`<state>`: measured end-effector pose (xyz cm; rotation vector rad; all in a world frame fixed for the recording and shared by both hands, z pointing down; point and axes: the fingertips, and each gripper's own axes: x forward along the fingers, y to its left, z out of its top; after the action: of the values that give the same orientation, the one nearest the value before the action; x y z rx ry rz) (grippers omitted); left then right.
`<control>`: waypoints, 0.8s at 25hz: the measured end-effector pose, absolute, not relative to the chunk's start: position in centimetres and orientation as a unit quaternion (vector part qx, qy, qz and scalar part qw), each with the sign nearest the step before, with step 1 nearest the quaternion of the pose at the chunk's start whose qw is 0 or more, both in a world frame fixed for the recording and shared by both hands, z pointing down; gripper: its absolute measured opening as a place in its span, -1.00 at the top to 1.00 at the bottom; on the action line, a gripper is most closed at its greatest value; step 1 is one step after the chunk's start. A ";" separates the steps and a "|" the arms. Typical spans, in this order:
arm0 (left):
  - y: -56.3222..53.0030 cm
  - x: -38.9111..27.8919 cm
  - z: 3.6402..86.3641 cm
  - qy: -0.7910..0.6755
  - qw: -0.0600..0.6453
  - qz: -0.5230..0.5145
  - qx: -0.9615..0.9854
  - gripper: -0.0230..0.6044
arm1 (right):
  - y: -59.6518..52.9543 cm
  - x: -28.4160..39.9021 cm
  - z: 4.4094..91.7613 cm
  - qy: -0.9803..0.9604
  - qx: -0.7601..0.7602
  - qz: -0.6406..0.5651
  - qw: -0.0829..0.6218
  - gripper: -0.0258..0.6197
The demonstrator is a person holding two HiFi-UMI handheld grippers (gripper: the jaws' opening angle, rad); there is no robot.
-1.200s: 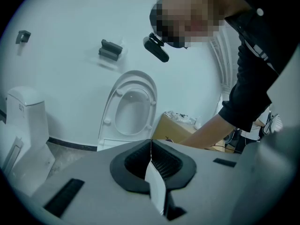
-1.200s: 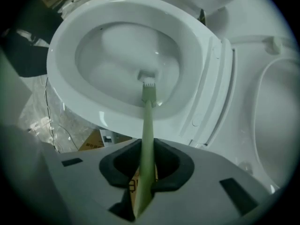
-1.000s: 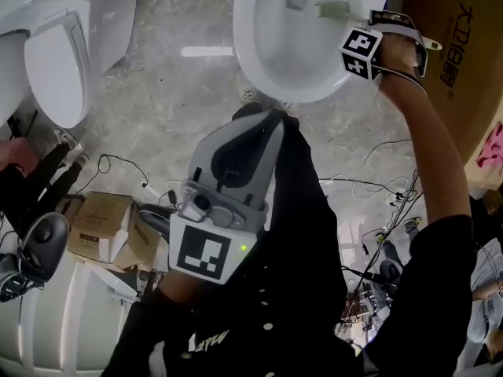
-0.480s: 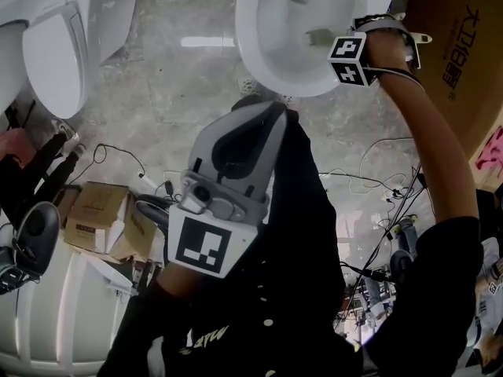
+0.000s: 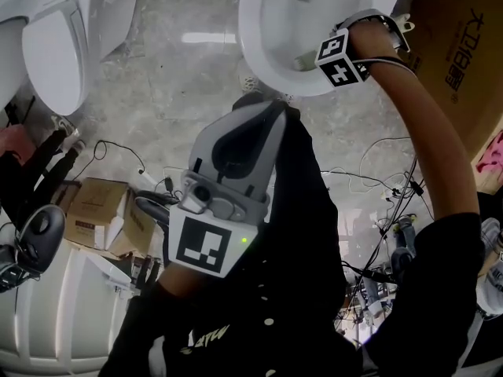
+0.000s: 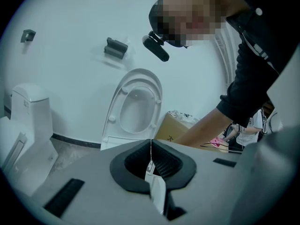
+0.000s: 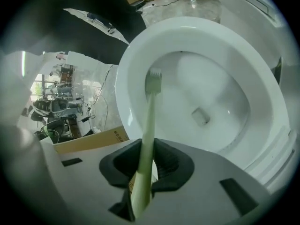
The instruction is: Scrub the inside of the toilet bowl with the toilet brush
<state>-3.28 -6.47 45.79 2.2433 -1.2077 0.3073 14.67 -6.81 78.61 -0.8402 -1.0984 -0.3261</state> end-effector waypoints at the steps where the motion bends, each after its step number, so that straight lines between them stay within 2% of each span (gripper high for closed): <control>1: -6.5 -3.3 45.8 -0.452 0.284 0.115 0.838 0.83 | -6.6 14.6 78.7 -0.505 -0.392 -0.150 0.754 0.66; 9: -6.7 -3.2 45.9 -0.451 0.288 0.115 0.837 0.83 | -5.5 14.0 78.5 -0.554 -0.372 -0.092 0.739 0.66; 20: -7.5 -1.7 45.8 -0.436 0.285 0.120 0.845 0.84 | -3.4 11.2 78.6 -0.668 -0.185 0.083 0.716 0.67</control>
<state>-1.67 -7.48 45.81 2.2606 -1.1671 0.3216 11.19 -3.39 78.61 -0.4105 -1.4781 0.1844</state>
